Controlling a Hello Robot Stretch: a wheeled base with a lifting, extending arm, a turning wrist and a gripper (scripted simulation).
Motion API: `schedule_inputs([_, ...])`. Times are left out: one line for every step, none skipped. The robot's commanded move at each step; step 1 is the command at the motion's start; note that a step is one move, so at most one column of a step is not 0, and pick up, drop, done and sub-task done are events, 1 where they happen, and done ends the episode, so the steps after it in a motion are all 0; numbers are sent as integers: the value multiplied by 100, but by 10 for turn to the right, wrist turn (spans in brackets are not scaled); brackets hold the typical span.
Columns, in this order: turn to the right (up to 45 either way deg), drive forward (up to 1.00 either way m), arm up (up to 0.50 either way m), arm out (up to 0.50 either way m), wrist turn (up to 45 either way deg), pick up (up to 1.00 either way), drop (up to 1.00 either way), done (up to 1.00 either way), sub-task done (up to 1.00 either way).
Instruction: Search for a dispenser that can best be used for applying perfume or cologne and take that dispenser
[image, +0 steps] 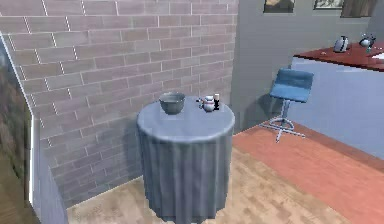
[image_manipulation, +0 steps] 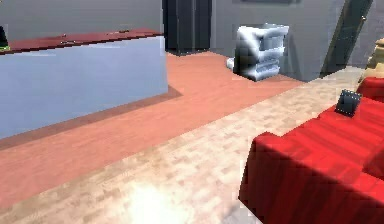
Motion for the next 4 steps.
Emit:
schedule_inputs([0, 35, 0, 0, 0, 0, 0, 0, 0])
schedule_inputs([450, 0, 0, 0, 0, 0, 0, 0, 0])
schedule_inputs([330, 0, 0, 0, 0, 0, 0, 0, 0])
schedule_inputs([0, 65, 0, 0, 0, 0, 0, 0, 0])
